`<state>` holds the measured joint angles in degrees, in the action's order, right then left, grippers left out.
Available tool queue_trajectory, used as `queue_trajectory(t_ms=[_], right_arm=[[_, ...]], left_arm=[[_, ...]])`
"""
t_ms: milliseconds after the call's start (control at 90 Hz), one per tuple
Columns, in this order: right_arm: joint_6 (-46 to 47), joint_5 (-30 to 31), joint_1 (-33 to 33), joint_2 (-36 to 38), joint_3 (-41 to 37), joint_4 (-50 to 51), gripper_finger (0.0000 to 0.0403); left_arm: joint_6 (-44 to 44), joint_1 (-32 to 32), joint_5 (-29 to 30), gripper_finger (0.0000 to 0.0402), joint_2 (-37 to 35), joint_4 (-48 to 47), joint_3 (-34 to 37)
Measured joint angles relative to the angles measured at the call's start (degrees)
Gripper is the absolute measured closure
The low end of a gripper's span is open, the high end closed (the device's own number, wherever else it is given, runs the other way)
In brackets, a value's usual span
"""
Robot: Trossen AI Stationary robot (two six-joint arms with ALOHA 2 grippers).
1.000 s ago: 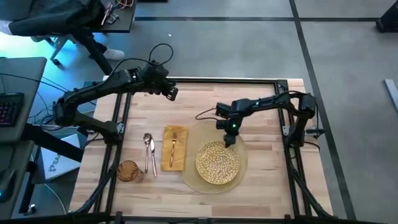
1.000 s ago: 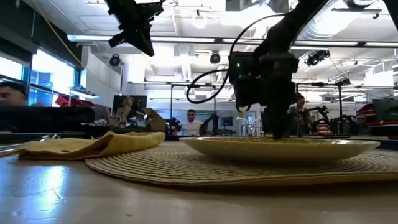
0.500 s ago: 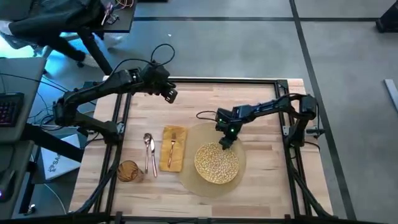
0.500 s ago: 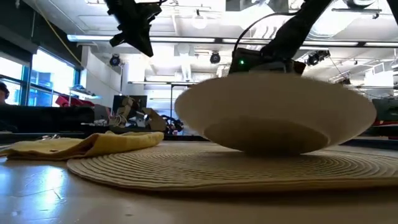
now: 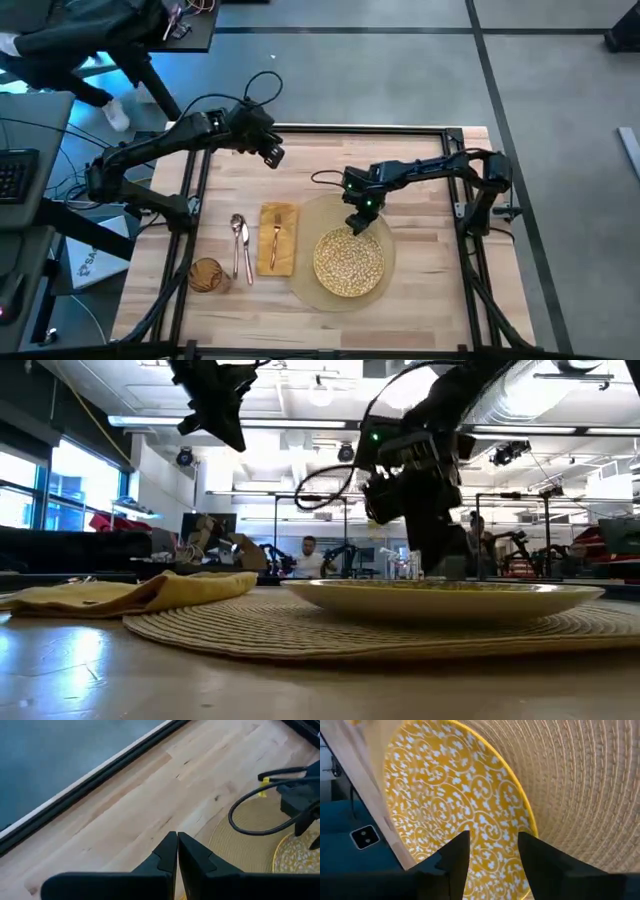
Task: Set table place
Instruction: Put the yellow plate on the brown placemat
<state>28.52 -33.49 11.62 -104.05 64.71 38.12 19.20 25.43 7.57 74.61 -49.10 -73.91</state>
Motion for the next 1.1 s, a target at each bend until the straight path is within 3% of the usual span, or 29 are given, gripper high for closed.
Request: queue_trajectory(t_ms=[244, 411, 511, 700, 889, 1100], right_arm=[[-1.51, 3.07, 1.23, -0.68, -3.15, 0.85, 0.0225], [-1.44, -3.64, 0.82, -0.74, -7.39, -5.58, 0.0237], [-1.36, -4.51, -0.1, -0.74, -8.82, -8.09, 0.0249], [-1.43, -4.29, -1.31, -0.74, -9.45, -11.63, 0.0291], [-1.34, -5.16, -1.3, -0.74, -9.38, -12.92, 0.0387], [3.26, -13.74, 0.5, -0.29, -9.32, -19.18, 0.0401]], left_arm=[[-1.38, -0.02, -0.6, 0.0402, 0.0, -0.34, 0.02], [-1.44, -0.02, -0.61, 0.0402, 0.0, -0.39, 0.02], [-1.42, -0.02, -0.57, 0.0402, 0.0, -0.38, 0.02], [-0.68, 0.02, 0.36, 0.0402, 0.0, -0.37, 0.02], [0.16, 0.0, 0.48, 0.0402, 0.0, -0.37, 0.02], [0.69, 0.0, 0.49, 0.0402, 0.0, -0.37, 0.02]])
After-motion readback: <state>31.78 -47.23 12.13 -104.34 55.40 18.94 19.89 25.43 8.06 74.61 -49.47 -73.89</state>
